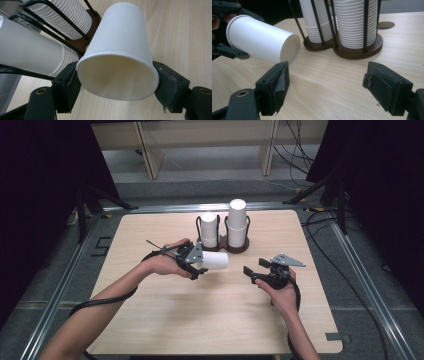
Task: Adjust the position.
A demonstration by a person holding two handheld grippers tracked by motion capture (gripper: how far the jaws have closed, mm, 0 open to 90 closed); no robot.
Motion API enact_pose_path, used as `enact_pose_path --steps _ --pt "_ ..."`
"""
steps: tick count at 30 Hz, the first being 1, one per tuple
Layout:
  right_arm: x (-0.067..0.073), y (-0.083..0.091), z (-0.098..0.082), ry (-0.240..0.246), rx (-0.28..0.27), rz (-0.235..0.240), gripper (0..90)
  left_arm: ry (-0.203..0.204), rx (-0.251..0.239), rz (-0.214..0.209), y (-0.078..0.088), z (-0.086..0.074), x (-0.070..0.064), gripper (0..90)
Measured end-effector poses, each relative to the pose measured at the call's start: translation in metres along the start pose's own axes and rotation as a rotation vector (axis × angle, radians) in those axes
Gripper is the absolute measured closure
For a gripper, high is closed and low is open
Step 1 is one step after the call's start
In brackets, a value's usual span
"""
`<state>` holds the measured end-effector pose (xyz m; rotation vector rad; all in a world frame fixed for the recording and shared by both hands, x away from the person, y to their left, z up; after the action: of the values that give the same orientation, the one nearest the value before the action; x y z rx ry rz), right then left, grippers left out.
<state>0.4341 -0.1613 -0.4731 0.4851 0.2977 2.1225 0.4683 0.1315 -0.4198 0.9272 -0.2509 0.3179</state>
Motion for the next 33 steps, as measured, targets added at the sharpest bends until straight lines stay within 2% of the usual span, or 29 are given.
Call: enact_pose_path --steps 2,3,4,6,10,11,13,14,15,20,21,22,28,29,33 --pt "0.0007 -0.0012 -0.0005 0.0 -0.006 0.01 20.3 -0.006 0.008 -0.001 0.0005 0.0002 -0.0001 27.5" --pt "0.0035 -0.0006 -0.0013 -0.031 0.007 0.015 20.3 -0.011 0.014 -0.002 0.0011 0.0005 0.0001 27.5" --pt "0.0027 -0.0014 -0.0015 -0.012 -0.004 0.009 20.3 -0.012 0.017 -0.003 0.0014 0.0007 0.0001 27.5" --pt "0.0025 -0.0025 -0.0019 -0.007 -0.006 0.009 20.3 -0.014 0.022 -0.005 0.0022 0.0011 0.0006 27.5" --pt "0.004 -0.0011 -0.0028 -0.011 0.015 0.007 20.3 -0.024 0.038 -0.016 0.0033 0.0012 0.0013 27.6" --pt "0.0016 -0.0026 -0.0024 0.025 -0.002 0.012 20.3 -0.025 0.041 -0.018 0.0034 0.0011 0.0014 27.6" --pt "0.0017 -0.0025 -0.0027 0.023 -0.003 0.015 20.3 -0.029 0.048 -0.02 0.0037 0.0012 0.0014 27.7" --pt "0.001 -0.0018 -0.0027 0.032 0.003 0.001 20.3 -0.03 0.051 -0.023 0.004 0.0016 0.0014 27.7" --pt "0.0021 -0.0022 -0.003 0.02 0.005 0.019 20.3 -0.029 0.054 -0.027 0.0042 0.002 0.0013 27.7" --pt "0.0021 -0.0018 -0.0033 0.031 0.006 0.018 20.3 -0.042 0.073 -0.035 0.0052 0.0042 0.0018 27.8" --pt "0.004 -0.0013 -0.0037 0.009 0.016 0.023 20.3 -0.043 0.075 -0.036 0.0054 0.0045 0.002 27.8" --pt "0.004 -0.0013 -0.0037 0.009 0.016 0.023 20.3 -0.047 0.079 -0.038 0.0059 0.0049 0.0025 27.8" --pt "0.0026 -0.0021 -0.0031 0.035 0.012 0.021 20.3 -0.061 0.102 -0.046 0.0071 0.0067 0.0045 27.8" --pt "0.0037 -0.0011 -0.0035 0.018 0.022 0.017 20.3 -0.079 0.097 -0.033 0.0071 0.0076 0.0063 27.8" --pt "0.0022 -0.0015 -0.0035 0.028 0.013 0.026 20.3 -0.1 0.118 -0.037 0.0078 0.009 0.0075 27.8"
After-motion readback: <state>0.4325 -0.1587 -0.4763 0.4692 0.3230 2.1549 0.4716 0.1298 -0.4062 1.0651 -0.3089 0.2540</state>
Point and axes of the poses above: each handheld gripper's, and its own axes: y roughly backward along the jaws, z roughly out of its top, x roughly to its left, the point moved 2 cm from there along -y, roughly forward along the jaws, and after that the axes turned 6 degrees about -z, right-handed, at the moved point
